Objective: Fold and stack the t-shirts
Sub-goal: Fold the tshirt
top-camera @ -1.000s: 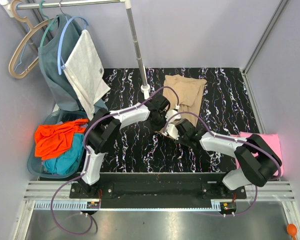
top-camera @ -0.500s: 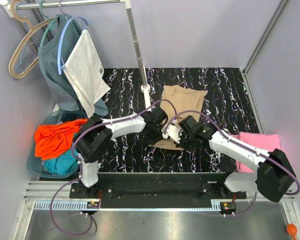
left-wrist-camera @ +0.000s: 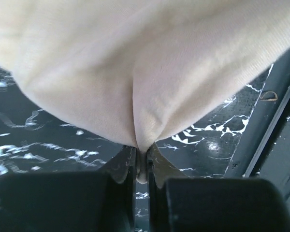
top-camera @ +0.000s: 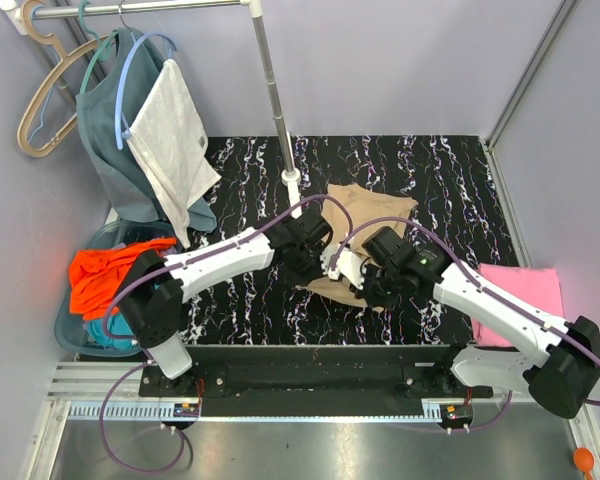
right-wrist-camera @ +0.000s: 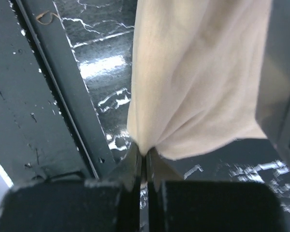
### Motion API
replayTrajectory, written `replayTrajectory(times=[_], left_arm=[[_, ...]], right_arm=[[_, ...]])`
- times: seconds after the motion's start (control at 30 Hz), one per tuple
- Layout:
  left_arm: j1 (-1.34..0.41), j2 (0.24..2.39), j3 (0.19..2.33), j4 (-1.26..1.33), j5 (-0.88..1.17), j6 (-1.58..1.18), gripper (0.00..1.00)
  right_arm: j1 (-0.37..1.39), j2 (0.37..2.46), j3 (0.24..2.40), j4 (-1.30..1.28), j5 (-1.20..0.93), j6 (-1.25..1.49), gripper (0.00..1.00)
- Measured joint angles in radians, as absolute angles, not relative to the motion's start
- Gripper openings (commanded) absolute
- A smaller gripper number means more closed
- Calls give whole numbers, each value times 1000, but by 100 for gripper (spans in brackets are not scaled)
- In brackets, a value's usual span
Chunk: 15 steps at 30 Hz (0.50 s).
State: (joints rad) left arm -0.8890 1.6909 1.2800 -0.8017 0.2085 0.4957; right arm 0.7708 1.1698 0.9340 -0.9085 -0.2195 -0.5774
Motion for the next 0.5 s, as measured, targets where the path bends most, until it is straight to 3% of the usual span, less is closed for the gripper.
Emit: replayTrajectory(times=[0.5], left_arm=[[-793, 1715, 1556, -810, 135, 522, 0]], right_arm=[[759, 1148, 1009, -857, -43, -589, 0]])
